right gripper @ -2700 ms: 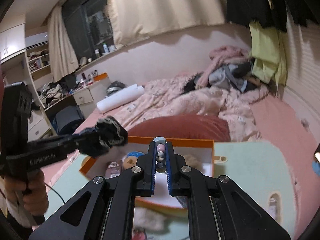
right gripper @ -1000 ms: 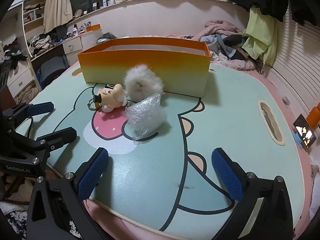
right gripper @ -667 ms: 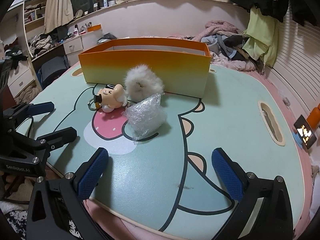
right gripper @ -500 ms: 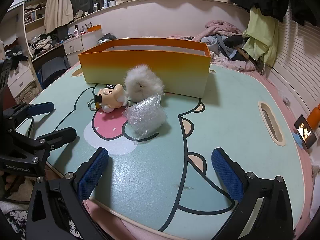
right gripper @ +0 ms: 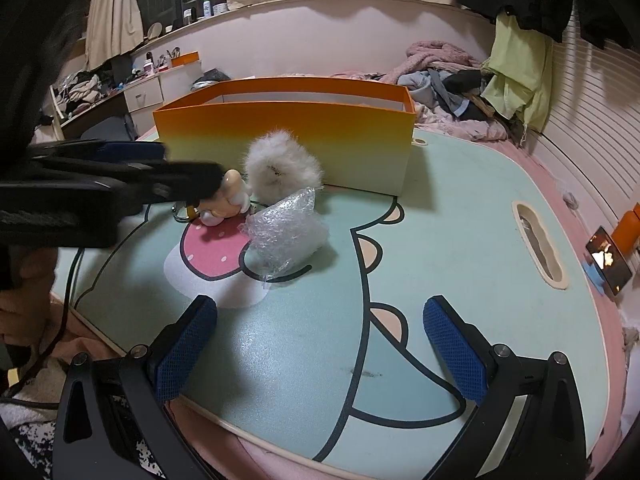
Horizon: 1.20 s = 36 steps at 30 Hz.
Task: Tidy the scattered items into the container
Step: 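Grasp the cartoon figurine keychain with the left gripper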
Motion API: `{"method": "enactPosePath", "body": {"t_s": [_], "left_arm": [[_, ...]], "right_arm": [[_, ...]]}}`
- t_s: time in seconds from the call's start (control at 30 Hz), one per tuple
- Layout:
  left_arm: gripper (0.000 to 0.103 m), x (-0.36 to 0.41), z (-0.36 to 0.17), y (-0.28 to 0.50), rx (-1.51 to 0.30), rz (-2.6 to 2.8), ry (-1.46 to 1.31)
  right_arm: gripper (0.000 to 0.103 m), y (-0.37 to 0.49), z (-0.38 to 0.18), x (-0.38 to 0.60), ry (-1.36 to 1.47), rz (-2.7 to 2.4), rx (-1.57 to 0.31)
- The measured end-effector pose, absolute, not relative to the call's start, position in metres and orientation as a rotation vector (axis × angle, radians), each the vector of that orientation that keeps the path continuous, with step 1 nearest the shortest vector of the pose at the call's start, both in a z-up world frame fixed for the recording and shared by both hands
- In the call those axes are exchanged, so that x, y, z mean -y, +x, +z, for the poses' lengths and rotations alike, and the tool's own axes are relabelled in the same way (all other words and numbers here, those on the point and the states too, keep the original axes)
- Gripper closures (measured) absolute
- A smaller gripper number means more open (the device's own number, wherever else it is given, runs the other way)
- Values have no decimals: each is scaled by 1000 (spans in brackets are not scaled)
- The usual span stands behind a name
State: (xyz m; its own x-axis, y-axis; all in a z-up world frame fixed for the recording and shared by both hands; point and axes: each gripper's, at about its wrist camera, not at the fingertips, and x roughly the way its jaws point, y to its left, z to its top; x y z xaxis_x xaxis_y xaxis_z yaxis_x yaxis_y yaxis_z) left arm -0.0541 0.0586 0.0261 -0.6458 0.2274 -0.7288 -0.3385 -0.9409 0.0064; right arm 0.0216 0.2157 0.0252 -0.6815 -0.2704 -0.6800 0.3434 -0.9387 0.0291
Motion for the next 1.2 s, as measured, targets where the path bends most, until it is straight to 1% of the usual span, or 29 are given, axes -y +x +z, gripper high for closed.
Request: {"method": "enactPosePath", "body": {"t_s": [0.03, 0.07, 0.1, 0.13, 0.2, 0.3, 0.37, 0.4, 0.47, 0.5, 0.67, 0.73, 0.77, 0.8, 0.83, 0.87, 0.9, 0.97, 1.03, 1.07, 1.2], "left_arm": [[21, -62, 23, -56, -218, 2586, -1127], [33, -62, 22, -57, -212, 2598, -1121], [54, -61, 21, -58, -199, 2603, -1125], [63, -59, 19, -59, -177, 2589, -1142], [63, -52, 18, -57, -135, 2579, -1133], [63, -46, 19, -46, -162, 2603, -1088], [64, -36, 22, -36, -127, 2627, -1057], [67, -30, 25, -31, -93, 2637, -1042], [86, -19, 30, -21, -40, 2658, -1007], [92, -13, 32, -14, -20, 2673, -1001], [92, 1, 29, 1, -13, 2716, -984], [89, 1, 27, 1, -25, 2721, -982], [80, 0, 26, 1, -27, 2724, -974], [62, -1, 25, 2, -29, 2726, -968], [49, -2, 23, 2, -35, 2726, -975], [28, -4, 21, 2, -41, 2720, -989], [19, -6, 17, 1, -53, 2713, -1013], [20, -10, 7, -5, -84, 2705, -1087], [49, -12, 0, -9, -136, 2742, -1113], [70, -14, 0, -8, -163, 2755, -1094], [70, -16, 0, -4, -169, 2710, -1065]], "right_arm": [[0, 22, 25, -216, 1030, -2605, -143], [0, 22, 25, -215, 1030, -2605, -143], [0, 22, 25, -216, 1031, -2605, -143], [0, 22, 25, -216, 1030, -2605, -143], [0, 22, 25, -215, 1030, -2606, -142], [0, 22, 25, -215, 1029, -2605, -142], [0, 22, 25, -215, 1030, -2605, -142], [0, 22, 25, -215, 1029, -2605, -142], [0, 22, 25, -215, 1029, -2605, -142], [0, 22, 25, -215, 1029, -2605, -142], [0, 22, 26, -214, 1031, -2607, -141], [0, 22, 26, -215, 1032, -2608, -141], [0, 23, 26, -215, 1032, -2608, -141], [0, 23, 26, -215, 1032, -2608, -141], [0, 23, 26, -215, 1032, -2608, -141], [0, 23, 26, -215, 1032, -2608, -141], [0, 23, 26, -215, 1032, -2608, -140], [0, 23, 27, -214, 1032, -2608, -141], [0, 23, 26, -215, 1032, -2608, -141], [0, 23, 26, -214, 1032, -2609, -143], [0, 23, 26, -215, 1031, -2608, -138]]}}
